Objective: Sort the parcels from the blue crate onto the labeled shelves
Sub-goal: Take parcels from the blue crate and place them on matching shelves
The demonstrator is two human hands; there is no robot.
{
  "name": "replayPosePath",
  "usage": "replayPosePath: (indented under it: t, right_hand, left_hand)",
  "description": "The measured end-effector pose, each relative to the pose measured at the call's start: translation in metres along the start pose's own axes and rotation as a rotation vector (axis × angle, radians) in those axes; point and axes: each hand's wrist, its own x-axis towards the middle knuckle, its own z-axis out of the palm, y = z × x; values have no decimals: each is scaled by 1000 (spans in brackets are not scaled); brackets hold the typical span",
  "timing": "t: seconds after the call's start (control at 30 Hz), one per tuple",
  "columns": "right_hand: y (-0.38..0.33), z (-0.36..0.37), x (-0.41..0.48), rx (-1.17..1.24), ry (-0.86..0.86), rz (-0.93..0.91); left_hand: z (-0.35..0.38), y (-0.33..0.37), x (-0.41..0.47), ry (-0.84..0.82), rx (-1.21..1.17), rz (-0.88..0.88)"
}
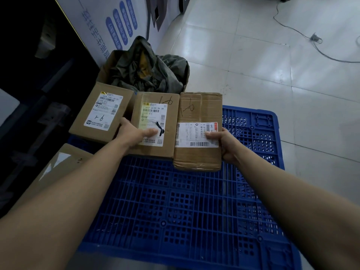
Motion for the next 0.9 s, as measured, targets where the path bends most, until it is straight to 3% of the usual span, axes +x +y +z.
replayPosePath:
  t: [0.2,0.5,0.9]
  right_hand:
    - [-48,16,-58,-38,-62,-63]
    - [-126,75,-187,-98,-181,-196]
    - [-177,198,-320,-190,-491,-332]
  left_hand:
    - [-42,42,-44,14,-170,15]
    - [-161,106,-155,-262,-483,94]
    - [-317,111,-309,41,-662,321]
